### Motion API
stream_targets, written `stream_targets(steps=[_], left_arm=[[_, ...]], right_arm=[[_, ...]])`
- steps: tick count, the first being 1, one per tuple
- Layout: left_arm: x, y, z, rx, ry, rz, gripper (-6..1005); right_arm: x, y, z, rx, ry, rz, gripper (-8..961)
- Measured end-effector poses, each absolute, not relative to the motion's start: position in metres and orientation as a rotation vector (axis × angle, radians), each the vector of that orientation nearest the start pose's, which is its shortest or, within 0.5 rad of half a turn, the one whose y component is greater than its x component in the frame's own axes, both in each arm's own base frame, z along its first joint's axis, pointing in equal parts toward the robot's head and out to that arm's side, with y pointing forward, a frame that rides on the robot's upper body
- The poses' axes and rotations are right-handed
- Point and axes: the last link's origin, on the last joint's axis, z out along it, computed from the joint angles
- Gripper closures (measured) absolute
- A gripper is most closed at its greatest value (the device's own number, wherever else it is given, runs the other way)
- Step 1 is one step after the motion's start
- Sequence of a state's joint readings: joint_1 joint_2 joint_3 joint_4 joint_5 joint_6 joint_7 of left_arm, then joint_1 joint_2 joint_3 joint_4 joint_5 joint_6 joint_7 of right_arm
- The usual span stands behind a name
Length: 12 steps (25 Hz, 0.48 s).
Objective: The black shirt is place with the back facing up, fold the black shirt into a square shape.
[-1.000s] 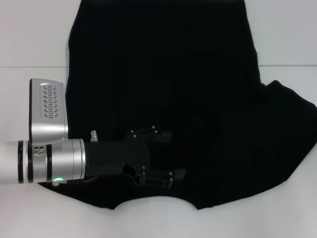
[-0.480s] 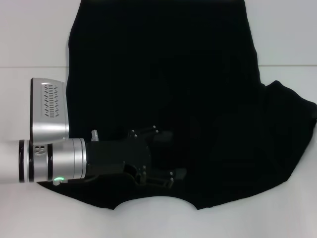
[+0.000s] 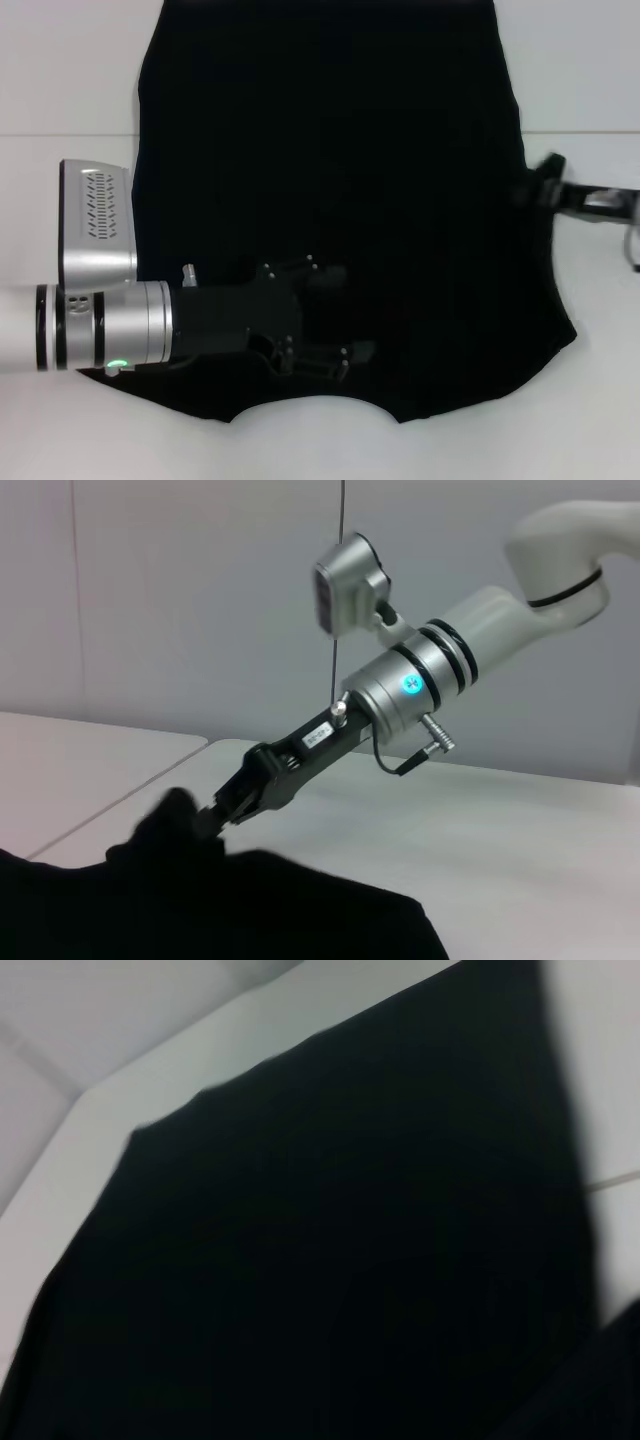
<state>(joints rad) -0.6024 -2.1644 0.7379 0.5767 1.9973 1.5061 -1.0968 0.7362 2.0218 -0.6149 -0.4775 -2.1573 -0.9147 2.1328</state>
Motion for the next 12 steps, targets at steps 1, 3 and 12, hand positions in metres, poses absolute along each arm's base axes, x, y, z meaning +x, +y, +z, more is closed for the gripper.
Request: stream_targets(steps=[1,3,12], left_arm=[[-0.225,0.329,-0.054,-2.823,-0.243,-0.732,107],[-0.225,0.328,-0.054,-2.823,-0.245,-0.732,109],[-0.225,0.329,-0.054,-2.82,-0.258,-0.727,117]], right_arm=[[0.279,0.428,0.004,-2.042,1.48,0.521,951],[0.268,0.426,-0.006,-2.125,1.458,0.487,951],[0.252,0.421,-0.023,-2.244,1.439,0.428,946]])
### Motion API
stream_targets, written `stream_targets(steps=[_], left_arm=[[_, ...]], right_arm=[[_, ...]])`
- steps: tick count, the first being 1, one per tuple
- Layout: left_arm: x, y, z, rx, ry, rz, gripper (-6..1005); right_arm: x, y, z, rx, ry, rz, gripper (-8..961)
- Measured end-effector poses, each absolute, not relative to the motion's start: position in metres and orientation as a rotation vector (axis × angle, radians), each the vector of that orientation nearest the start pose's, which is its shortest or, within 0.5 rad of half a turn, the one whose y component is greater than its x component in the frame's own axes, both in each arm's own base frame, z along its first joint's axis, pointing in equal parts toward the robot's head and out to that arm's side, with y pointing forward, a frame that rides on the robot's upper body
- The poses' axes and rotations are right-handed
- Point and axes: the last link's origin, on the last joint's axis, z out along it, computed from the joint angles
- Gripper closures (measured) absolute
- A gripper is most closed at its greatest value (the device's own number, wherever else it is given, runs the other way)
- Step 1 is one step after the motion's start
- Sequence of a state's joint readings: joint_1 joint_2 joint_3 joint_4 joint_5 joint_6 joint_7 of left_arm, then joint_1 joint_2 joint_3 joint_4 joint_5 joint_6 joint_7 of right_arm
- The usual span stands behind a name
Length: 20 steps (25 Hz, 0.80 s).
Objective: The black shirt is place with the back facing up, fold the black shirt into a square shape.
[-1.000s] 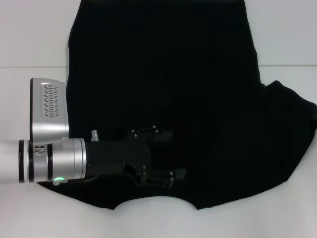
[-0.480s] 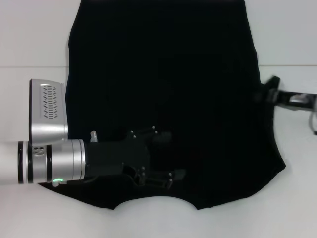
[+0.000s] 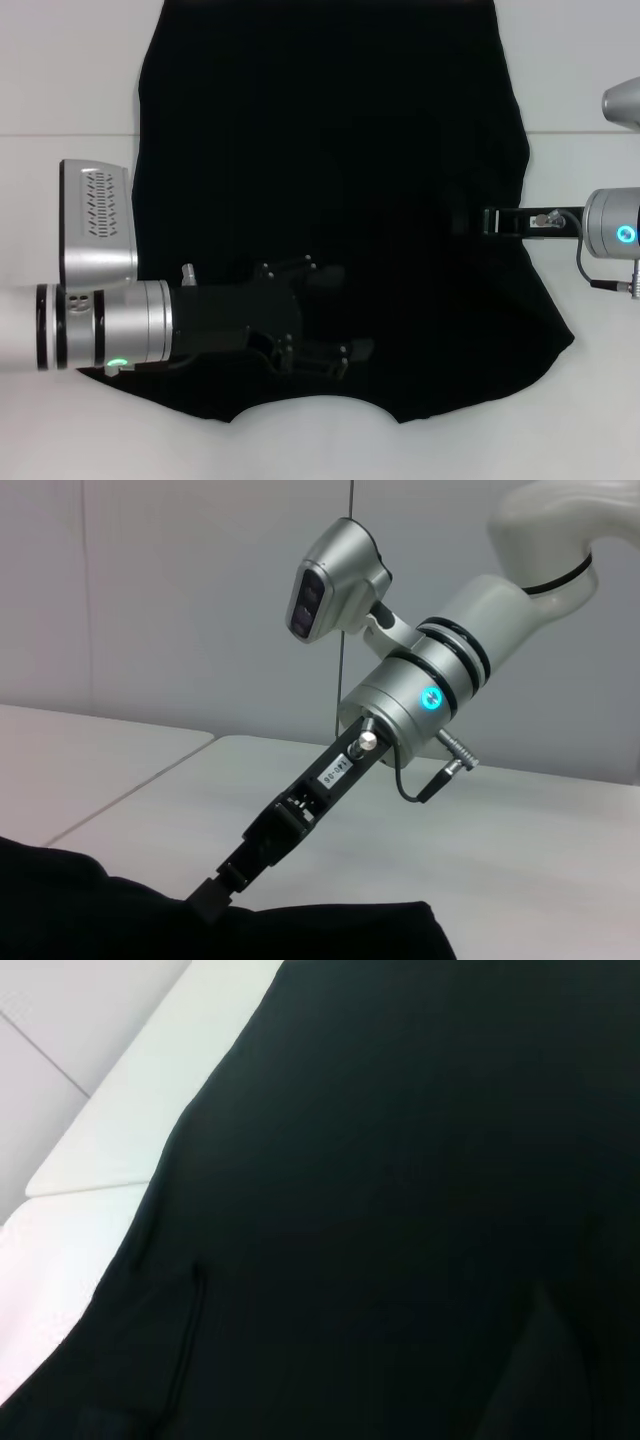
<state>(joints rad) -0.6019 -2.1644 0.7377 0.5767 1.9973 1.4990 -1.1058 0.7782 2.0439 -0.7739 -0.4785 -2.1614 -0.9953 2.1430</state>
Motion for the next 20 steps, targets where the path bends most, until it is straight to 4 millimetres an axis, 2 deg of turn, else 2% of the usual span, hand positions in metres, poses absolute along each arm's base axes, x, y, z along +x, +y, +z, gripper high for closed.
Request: stream_targets(steps=[5,10,14,20], left_arm=[[-0.223,0.331,-0.054,-2.82,-0.251,-0.726,122],[-0.224,0.333,-0.053,-2.806,-0.257,-0.719,127],[-0.227,0.338,-0.048,-2.762,-0.324,-0.73,131],[-0.243,0.341,-0.023,-2.671,-0.518,-0.746,137]], right_arm=[[0.25,0.414,-0.024,-2.305,1.438,0.429,942],[0.245,0.409,-0.017,-2.372,1.424,0.47,939],[0.245,0.407,-0.014,-2.374,1.426,0.495,792],[0.247,0.4,-0.018,-2.391,1.396,0.561,519]])
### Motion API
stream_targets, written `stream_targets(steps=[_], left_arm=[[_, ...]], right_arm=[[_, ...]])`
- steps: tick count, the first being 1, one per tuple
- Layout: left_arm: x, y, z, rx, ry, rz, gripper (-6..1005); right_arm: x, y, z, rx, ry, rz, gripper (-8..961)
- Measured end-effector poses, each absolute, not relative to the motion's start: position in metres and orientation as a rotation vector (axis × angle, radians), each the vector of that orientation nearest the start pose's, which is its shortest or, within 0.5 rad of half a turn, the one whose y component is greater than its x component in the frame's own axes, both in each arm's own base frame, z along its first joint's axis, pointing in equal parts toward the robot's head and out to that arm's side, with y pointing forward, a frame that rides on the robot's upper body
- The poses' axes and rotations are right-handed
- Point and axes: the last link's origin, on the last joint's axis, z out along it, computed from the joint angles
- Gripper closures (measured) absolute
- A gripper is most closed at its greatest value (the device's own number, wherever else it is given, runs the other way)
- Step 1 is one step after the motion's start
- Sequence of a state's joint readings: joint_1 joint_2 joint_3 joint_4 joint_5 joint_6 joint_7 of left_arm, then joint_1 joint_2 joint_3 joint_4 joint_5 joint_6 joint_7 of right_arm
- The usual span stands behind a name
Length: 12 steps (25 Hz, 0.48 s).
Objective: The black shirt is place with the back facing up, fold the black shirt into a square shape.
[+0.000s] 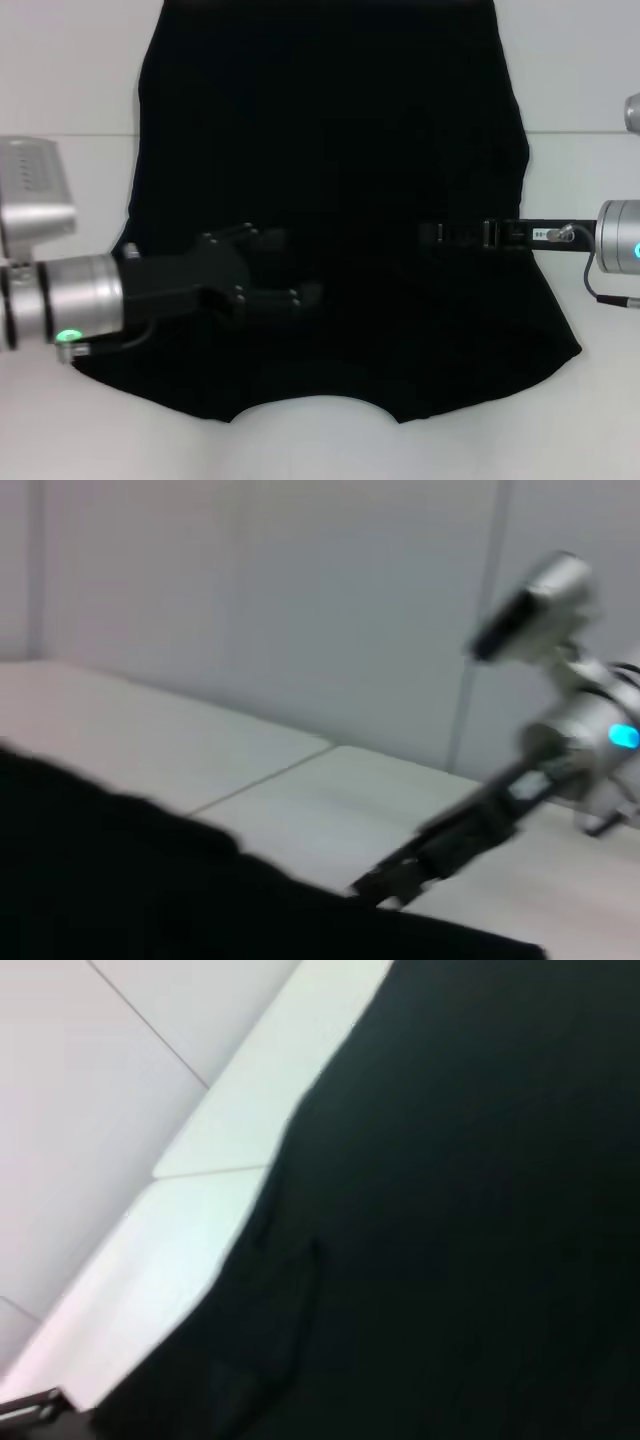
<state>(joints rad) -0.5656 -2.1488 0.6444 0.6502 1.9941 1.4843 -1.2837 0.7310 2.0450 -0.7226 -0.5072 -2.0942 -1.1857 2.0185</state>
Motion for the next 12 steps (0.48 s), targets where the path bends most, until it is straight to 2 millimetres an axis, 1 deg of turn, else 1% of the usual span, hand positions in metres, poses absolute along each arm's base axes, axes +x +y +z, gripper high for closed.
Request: stream_targets(steps=[1,4,8,12], left_arm=[[-0.248,0.341,-0.015,-2.648,-0.57,-0.738,138],[-0.263,0.339,0.005,-2.576,-0.693,-0.709,141],[-0.289,0.331,0.036,-2.456,-0.82,-0.638,145],[-0.316,0.322,0.058,-2.36,-0.979,-0.52,149]], right_arm=[[0.246,0.399,-0.019,-2.398,1.38,0.59,469],[0.243,0.394,-0.022,-2.41,1.342,0.665,232],[0.24,0.393,-0.028,-2.405,1.323,0.689,228],[0.238,0.396,-0.031,-2.396,1.32,0.686,228]])
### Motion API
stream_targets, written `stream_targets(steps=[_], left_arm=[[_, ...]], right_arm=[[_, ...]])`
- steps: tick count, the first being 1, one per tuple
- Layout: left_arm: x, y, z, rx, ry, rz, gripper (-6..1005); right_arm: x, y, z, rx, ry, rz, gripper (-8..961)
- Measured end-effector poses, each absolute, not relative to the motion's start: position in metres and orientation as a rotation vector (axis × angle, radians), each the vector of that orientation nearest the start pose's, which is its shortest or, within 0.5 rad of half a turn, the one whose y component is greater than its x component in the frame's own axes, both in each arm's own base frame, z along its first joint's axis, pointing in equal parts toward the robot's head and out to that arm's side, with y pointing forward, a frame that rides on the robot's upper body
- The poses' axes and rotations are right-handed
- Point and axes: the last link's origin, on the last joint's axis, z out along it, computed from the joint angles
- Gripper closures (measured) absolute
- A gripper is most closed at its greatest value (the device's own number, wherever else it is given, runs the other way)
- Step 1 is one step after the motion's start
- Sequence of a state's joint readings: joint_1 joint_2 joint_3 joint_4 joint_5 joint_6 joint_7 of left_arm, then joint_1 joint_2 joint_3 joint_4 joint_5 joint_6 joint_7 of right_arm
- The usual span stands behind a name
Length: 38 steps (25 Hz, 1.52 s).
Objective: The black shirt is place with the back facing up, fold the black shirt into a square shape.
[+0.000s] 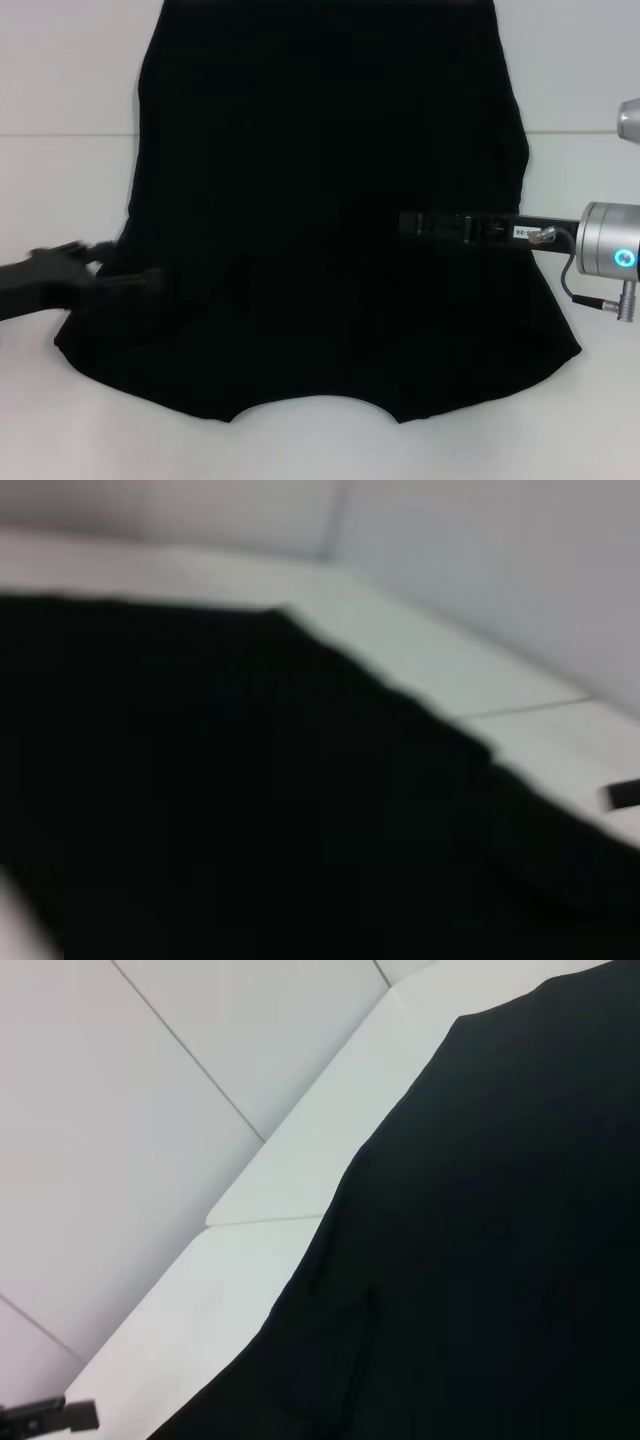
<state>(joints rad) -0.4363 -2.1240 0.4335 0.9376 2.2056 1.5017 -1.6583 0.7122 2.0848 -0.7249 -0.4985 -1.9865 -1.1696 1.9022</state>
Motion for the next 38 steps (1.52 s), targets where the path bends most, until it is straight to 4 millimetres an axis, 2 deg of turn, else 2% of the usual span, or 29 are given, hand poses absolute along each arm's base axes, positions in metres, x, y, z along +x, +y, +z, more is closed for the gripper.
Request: stream_targets(steps=[6,11,16,26,38], left_arm=[[-0.346,0.304,0.079,-2.229,-1.198,-0.453,155],[-0.36,0.295,0.081,-2.166,-1.347,-0.393,160],[-0.362,0.294,0.074,-2.17,-1.414,-0.337,165],[-0.362,0.301,0.061,-2.184,-1.417,-0.31,175],[-0.365,0.306,0.065,-2.139,-1.426,-0.296,187]], right_arm=[[0.236,0.399,-0.032,-2.386,1.321,0.685,229],[0.235,0.4,-0.032,-2.379,1.322,0.699,230],[0.235,0.4,-0.032,-2.378,1.323,0.701,231],[0.235,0.399,-0.031,-2.385,1.321,0.701,236],[0.239,0.396,-0.029,-2.388,1.329,0.701,238]])
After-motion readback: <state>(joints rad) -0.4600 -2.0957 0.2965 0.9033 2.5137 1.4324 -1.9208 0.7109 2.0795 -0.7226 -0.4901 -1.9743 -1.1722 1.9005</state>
